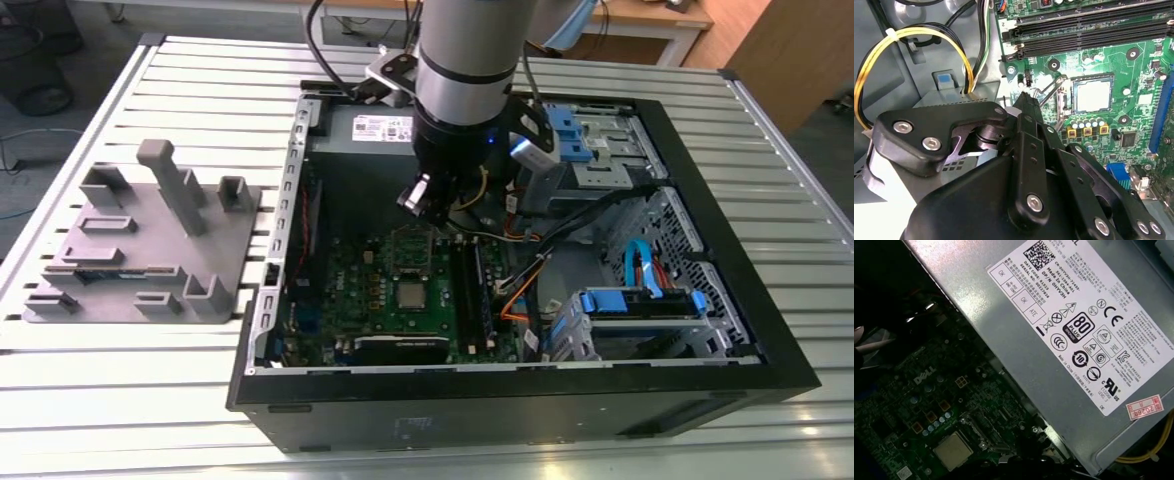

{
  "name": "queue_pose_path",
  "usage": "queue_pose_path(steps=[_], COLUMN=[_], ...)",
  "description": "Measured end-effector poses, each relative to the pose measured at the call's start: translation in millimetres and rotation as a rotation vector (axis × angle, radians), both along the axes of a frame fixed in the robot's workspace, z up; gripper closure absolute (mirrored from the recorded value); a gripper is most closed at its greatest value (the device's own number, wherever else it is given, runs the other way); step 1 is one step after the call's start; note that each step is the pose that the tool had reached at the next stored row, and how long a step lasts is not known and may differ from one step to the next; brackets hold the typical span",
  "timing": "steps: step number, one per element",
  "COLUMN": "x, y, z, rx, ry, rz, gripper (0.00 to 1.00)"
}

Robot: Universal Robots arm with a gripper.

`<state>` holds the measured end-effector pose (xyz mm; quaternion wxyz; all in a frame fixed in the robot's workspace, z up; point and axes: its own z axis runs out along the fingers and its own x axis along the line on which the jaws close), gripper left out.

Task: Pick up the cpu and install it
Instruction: 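Close the cpu cover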

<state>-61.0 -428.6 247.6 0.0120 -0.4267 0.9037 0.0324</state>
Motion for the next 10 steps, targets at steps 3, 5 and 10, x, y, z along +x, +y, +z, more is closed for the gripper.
queue_pose_path(steps=[3, 5, 10], x=[-0.4, -0.7, -1.4], y=[-0.2, -0.4, -0.7], z=[0.0, 0.0, 0.2], rx=[0.0018, 0.0028, 0.0065], ry=[-0.0006, -0.0009, -0.0018], rz=[0.005, 0.008, 0.015], gripper=[0.87, 0.87, 0.87])
